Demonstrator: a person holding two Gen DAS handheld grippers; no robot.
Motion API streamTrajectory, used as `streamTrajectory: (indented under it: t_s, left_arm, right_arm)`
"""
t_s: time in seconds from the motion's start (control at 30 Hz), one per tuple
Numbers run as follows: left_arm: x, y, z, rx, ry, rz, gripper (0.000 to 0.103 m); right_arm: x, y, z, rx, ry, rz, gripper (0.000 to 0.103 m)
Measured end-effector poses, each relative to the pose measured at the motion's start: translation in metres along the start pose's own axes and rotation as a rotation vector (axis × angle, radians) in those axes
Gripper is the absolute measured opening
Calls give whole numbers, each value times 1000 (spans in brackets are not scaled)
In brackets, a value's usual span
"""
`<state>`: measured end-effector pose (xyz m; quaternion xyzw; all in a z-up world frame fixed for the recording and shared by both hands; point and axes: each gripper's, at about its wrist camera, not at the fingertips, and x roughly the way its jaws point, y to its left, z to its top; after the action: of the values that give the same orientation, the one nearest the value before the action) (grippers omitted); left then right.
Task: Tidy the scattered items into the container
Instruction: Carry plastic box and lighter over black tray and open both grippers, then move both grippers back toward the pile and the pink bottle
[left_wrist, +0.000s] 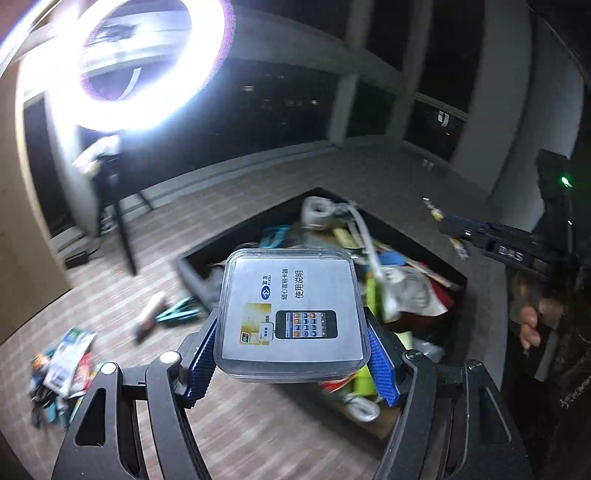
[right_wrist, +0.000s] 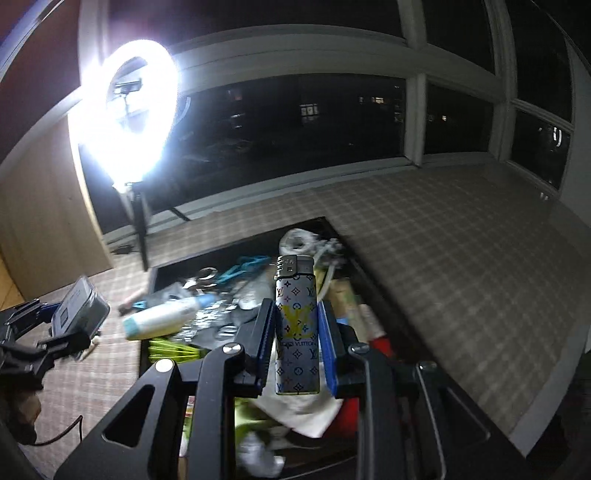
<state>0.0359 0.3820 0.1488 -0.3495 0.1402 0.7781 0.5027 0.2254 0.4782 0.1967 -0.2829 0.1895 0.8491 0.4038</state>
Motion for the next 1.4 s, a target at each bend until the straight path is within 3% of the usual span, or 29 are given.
streamTrajectory:
  t_s: [0.27,0.33,0.37,0.4,0.67,1.0,1.23,1.4]
  left_arm:
    - [17,-40,11,46,14,-78,70]
    - [23,-43,11,67,37,-70,78]
    - [25,-43,11,67,43,-63,78]
    - [24,-41,11,62,44,-57,78]
    - [13,-22,5,37,18,-15,77]
    - [-9,19,-7,-25,10,40,76]
    - [-33,65,-18,-89,-10,112,76]
    - [-57,110,-36,-138,-23,214,76]
  right_arm:
    - [6,-15,1,3,24,3,24]
    - [8,-15,1,2,38,-15,44]
    - [7,-13,1,6,32,-38,61]
    - [3,-12,0,6,7,-53,65]
    - [-3,-2,3,5,-17,-28,66]
    - [1,38,4,-48,-21,39,66]
    - [4,77,8,-98,-17,106,66]
    - [8,109,13,-139,-14,160,66]
